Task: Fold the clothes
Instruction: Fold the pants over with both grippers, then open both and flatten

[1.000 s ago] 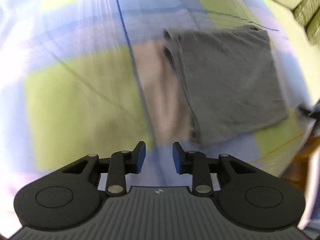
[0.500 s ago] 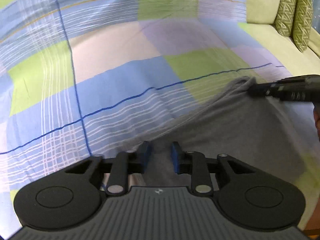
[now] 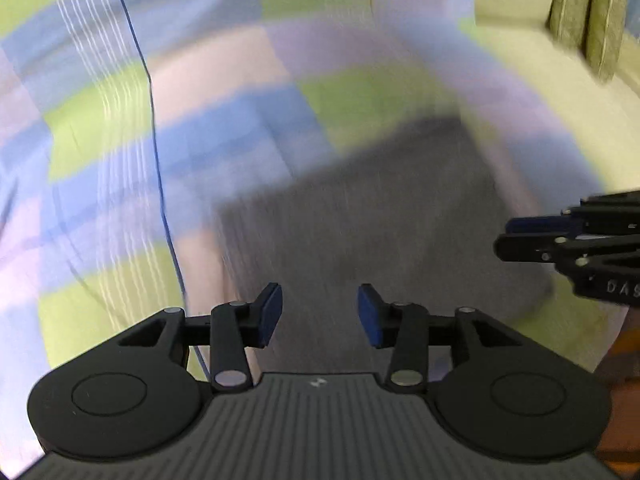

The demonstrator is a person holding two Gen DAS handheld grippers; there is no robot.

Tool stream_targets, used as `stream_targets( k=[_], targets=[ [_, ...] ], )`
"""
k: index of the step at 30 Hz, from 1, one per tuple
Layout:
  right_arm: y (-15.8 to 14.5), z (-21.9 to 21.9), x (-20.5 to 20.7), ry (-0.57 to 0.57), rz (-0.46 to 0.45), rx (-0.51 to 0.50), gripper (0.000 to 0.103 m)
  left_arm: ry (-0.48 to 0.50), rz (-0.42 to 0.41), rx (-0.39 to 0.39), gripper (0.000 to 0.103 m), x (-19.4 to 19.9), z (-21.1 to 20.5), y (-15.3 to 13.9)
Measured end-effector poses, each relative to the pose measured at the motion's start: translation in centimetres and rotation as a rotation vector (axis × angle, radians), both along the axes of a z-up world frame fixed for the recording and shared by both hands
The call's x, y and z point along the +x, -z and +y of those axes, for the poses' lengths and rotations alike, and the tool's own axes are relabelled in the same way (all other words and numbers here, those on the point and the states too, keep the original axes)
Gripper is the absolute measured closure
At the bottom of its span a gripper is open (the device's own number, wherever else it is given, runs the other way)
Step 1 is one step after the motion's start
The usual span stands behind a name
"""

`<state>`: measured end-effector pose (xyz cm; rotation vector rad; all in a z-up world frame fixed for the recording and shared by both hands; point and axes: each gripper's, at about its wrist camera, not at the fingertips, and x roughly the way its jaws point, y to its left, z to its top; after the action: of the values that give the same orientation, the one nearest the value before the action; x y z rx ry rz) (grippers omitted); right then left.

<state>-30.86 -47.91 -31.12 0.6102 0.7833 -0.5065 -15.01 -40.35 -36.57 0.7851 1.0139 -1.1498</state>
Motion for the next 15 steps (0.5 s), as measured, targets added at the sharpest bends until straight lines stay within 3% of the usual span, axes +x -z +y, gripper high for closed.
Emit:
stream_targets(
  k=[3, 5, 6, 7, 9, 15],
  targets=[
    [2.7, 1.5, 0.3, -0.040, 0.106, -0.018, 0.088, -0.063, -0.025, 0.046, 0.050, 0.1, 0.0, 1.3],
    [3.1, 1.8, -0.3, -0.028, 0.107, -0.027, 0.088, -0.095, -0.045, 0.057, 0.049, 0.3, -0.6, 0.9],
    [2.7, 2.0, -0.6, -0.015, 0.097, -0.030, 0.084, -0.099, -0.052, 0.055, 0.049, 0.3, -0.7, 0.7],
    [2.2, 2.2, -0.9, -0.001, 0.087, -0.037, 0.071, -0.106, -0.062, 0.051, 0.048, 0.3, -1.0, 0.2],
    [1.3, 2.7, -1.4, 0.024, 0.069, -0.049, 0.057, -0.119, -0.063, 0.048, 0.047, 0.4, -1.2, -0.4],
    [-1.3, 4.2, -2.6, 0.128, 0.051, -0.057, 0.054, -0.148, -0.044, 0.034, 0.043, 0.6, -0.5, -2.4]
  ],
)
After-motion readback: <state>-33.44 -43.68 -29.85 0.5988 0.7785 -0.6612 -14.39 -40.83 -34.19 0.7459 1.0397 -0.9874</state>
